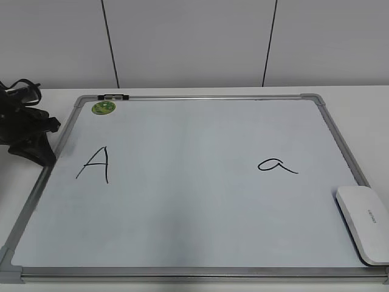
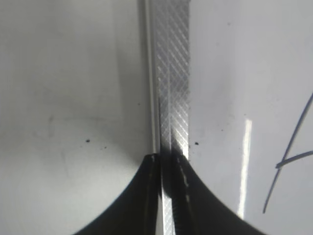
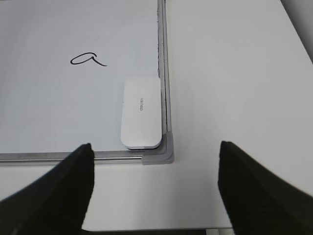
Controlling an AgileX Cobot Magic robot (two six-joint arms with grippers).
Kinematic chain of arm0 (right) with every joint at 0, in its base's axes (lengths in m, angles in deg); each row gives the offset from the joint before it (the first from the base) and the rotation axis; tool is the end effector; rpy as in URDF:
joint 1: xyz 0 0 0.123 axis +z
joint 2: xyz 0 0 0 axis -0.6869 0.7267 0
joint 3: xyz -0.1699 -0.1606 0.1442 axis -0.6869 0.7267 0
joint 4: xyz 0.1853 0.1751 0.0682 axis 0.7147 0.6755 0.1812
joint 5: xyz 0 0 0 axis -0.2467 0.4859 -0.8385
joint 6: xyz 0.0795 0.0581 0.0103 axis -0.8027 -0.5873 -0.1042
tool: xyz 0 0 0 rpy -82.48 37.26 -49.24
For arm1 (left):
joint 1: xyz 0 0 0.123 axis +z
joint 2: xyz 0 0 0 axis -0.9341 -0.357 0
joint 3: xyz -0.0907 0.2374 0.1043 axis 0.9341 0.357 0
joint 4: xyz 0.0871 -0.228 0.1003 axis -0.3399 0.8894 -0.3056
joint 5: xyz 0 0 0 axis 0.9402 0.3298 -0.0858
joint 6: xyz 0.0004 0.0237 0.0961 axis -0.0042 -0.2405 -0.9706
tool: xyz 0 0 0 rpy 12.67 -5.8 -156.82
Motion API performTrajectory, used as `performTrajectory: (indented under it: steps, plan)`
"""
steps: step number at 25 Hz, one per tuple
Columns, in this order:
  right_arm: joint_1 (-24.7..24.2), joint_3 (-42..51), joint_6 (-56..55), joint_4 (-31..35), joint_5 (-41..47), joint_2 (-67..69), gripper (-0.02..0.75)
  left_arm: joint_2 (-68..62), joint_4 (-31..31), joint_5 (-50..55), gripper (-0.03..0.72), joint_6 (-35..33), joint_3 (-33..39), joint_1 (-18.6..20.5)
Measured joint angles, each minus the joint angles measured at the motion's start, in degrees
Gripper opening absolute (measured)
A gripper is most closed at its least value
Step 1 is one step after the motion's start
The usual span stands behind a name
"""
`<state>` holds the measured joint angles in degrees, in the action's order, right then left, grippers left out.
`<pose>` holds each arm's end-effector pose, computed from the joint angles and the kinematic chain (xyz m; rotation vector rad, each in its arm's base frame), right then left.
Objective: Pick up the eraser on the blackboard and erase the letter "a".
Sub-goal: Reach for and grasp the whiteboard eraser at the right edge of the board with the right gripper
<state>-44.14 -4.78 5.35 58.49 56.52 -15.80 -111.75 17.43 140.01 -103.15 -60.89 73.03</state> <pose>0.0326 -0.0005 0.2963 0.0070 2.1625 -0.0116 0.4310 -0.0015 0.1007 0.0091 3.0095 -0.4765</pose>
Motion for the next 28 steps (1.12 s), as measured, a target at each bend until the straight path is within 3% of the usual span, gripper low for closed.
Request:
performTrajectory:
  steps: [9,17,28]
  plan:
    - [0.0,-7.0,1.4,1.4,-1.7,21.8,0.587,0.0,0.0,0.1,0.032,0.0,0.0,0.0]
    - [0.0,-8.2,6.1,7.6,-2.0,43.0,0.587,0.0,0.0,0.2,0.032,0.0,0.0,0.0]
    - [0.0,-8.3,6.7,8.6,-12.2,60.7,0.587,0.0,0.0,0.2,0.032,0.1,0.0,0.0]
